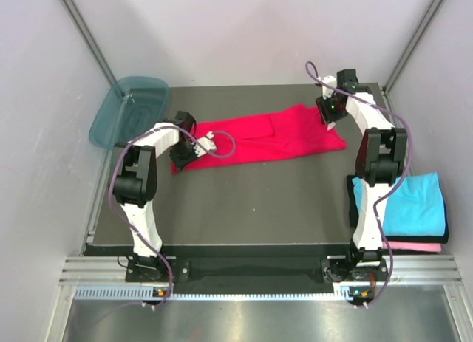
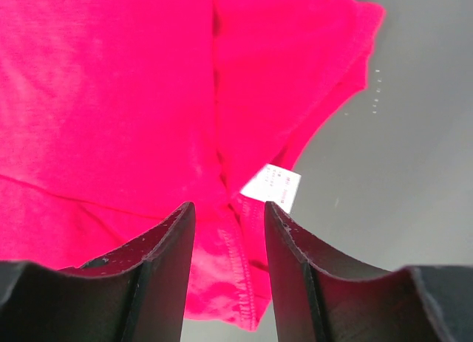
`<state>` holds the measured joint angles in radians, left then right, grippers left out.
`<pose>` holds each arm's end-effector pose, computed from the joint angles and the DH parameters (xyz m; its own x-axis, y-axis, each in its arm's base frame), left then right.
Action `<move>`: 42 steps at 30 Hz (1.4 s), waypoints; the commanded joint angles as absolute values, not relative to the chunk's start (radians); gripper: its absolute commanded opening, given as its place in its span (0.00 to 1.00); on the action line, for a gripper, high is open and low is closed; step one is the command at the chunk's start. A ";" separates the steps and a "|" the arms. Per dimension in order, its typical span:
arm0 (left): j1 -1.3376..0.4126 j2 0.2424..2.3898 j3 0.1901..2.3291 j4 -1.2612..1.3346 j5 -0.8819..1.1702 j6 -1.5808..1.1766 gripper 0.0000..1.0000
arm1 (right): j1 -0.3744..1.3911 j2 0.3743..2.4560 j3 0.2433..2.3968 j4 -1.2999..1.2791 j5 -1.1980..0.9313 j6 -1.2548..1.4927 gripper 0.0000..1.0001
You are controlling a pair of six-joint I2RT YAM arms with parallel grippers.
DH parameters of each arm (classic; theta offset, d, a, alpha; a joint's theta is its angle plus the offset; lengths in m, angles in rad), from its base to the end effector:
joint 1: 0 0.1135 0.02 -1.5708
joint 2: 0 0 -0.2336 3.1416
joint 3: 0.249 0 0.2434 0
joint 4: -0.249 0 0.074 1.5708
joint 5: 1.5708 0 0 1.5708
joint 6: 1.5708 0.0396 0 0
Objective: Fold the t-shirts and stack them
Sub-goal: Fold the tshirt
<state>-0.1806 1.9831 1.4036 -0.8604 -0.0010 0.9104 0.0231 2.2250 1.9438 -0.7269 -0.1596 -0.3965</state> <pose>0.3528 -0.0644 0.1359 -0.4565 0.8862 -0.0793 0.8804 0.4628 0.1037 0.4655 0.0170 0.1954 -0.7385 -0.3984 -0.5440 -0.4258 0.9011 -0.0820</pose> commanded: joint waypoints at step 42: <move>-0.707 1.537 1.203 -1.351 0.280 0.618 0.00 | 0.155 2.526 2.250 -0.733 -0.038 -0.413 0.00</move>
